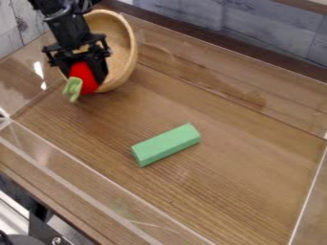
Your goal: Move the red fruit to the left
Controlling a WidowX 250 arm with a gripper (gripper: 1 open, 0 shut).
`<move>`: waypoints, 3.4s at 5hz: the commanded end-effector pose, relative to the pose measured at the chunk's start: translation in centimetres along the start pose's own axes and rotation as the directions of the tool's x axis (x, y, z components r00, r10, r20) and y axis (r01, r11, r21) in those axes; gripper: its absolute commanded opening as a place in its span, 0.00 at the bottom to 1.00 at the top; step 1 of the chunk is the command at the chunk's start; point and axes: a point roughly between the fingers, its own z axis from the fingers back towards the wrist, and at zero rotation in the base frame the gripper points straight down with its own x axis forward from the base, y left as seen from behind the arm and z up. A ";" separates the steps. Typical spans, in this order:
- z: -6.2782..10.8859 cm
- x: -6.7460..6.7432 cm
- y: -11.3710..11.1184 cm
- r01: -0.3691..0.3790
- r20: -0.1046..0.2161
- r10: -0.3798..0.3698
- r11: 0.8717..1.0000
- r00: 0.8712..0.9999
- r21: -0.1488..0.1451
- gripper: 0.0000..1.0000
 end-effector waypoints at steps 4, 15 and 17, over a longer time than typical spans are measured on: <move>1.9 0.8 -1.8 0.003 0.014 -0.004 1.000 1.000 0.030 1.00; 4.5 -5.8 -2.8 -0.209 0.080 0.204 0.976 0.976 0.058 0.00; 5.6 -6.3 -3.4 -0.104 0.056 0.100 0.992 0.993 0.077 0.00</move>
